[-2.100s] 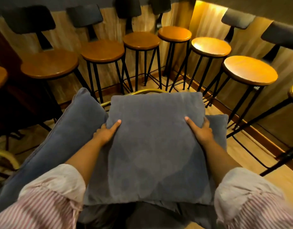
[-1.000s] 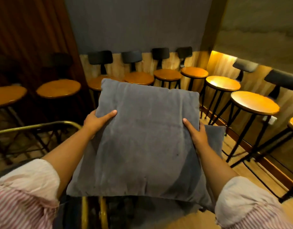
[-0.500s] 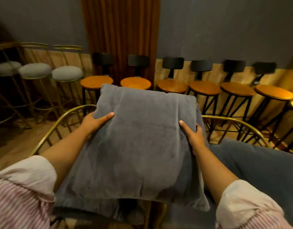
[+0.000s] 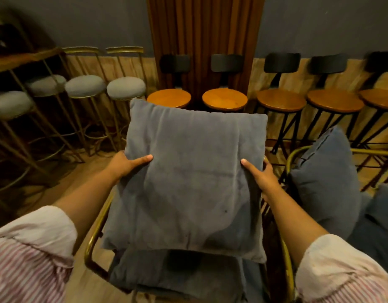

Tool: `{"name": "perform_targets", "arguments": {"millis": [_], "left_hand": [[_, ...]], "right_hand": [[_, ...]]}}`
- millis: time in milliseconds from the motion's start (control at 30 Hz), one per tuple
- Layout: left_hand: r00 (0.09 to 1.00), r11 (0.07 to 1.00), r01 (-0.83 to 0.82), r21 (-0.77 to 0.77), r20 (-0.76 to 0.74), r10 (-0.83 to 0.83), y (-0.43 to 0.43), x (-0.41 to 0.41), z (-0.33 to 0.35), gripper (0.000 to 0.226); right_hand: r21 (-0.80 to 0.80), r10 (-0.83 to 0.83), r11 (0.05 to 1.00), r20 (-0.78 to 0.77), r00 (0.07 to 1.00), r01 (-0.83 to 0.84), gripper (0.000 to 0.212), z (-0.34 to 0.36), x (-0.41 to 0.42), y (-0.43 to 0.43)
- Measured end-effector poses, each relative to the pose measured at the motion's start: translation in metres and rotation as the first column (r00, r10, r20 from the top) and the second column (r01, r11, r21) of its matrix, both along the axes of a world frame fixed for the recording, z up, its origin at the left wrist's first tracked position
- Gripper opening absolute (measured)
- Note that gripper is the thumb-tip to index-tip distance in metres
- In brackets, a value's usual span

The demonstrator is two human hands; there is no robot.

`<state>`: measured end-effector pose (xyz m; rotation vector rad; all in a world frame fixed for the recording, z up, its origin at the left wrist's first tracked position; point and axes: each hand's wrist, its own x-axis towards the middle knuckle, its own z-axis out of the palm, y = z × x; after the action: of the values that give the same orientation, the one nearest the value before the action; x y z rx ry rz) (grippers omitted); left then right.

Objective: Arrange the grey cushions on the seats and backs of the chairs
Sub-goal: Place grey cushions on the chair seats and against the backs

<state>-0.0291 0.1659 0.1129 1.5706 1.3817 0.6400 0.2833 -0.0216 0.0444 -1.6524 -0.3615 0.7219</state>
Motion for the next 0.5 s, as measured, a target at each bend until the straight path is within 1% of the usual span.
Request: {"name": "perform_targets", "arguments": {"millis": [33, 67, 133, 167, 267, 333, 367, 433, 500], "left_hand": [[1.000, 1.000, 0.008, 0.000, 0.003, -0.008, 0.011, 0.003, -0.003, 0.084], [1.000, 1.000, 0.015, -0.004, 0.019, -0.015, 0.023, 0.006, -0.005, 0.085], [0.998, 0.999, 0.044, -0.011, 0.037, -0.044, 0.048, 0.019, -0.006, 0.097], [0.997, 0.998, 0.063, -0.030, 0.042, -0.062, 0.061, 0.027, -0.010, 0.106], [0.989, 0.990, 0.115, -0.082, 0.104, -0.106, 0.096, 0.054, -0.027, 0.111], [0.980, 0.984, 0.138, -0.114, 0.162, -0.119, 0.119, 0.075, -0.036, 0.120], [0.975, 0.979, 0.153, -0.136, 0.184, -0.127, 0.130, 0.086, -0.039, 0.115], [0.974, 0.969, 0.161, -0.188, 0.186, -0.126, 0.156, 0.111, -0.044, 0.093], [0.978, 0.968, 0.150, -0.200, 0.174, -0.116, 0.183, 0.135, -0.054, 0.087]], "right_hand": [[0.000, 0.010, 1.000, -0.014, 1.000, -0.010, 0.109, 0.000, 0.001, 0.007], [0.013, 0.022, 1.000, -0.025, 0.999, -0.022, 0.101, 0.000, 0.004, 0.017], [0.039, 0.040, 0.998, -0.030, 0.999, -0.039, 0.077, 0.001, 0.014, 0.038], [0.048, 0.052, 0.998, -0.031, 0.998, -0.051, 0.074, 0.002, 0.022, 0.048], [0.082, 0.058, 0.995, -0.034, 0.998, -0.055, 0.093, 0.003, 0.047, 0.076], [0.101, 0.051, 0.994, -0.038, 0.998, -0.046, 0.093, 0.001, 0.066, 0.100], [0.107, 0.046, 0.993, -0.037, 0.998, -0.042, 0.091, -0.001, 0.074, 0.111], [0.126, 0.046, 0.991, -0.025, 0.999, -0.042, 0.102, -0.010, 0.092, 0.136], [0.128, 0.037, 0.991, -0.031, 0.999, -0.033, 0.113, -0.021, 0.104, 0.157]]}}
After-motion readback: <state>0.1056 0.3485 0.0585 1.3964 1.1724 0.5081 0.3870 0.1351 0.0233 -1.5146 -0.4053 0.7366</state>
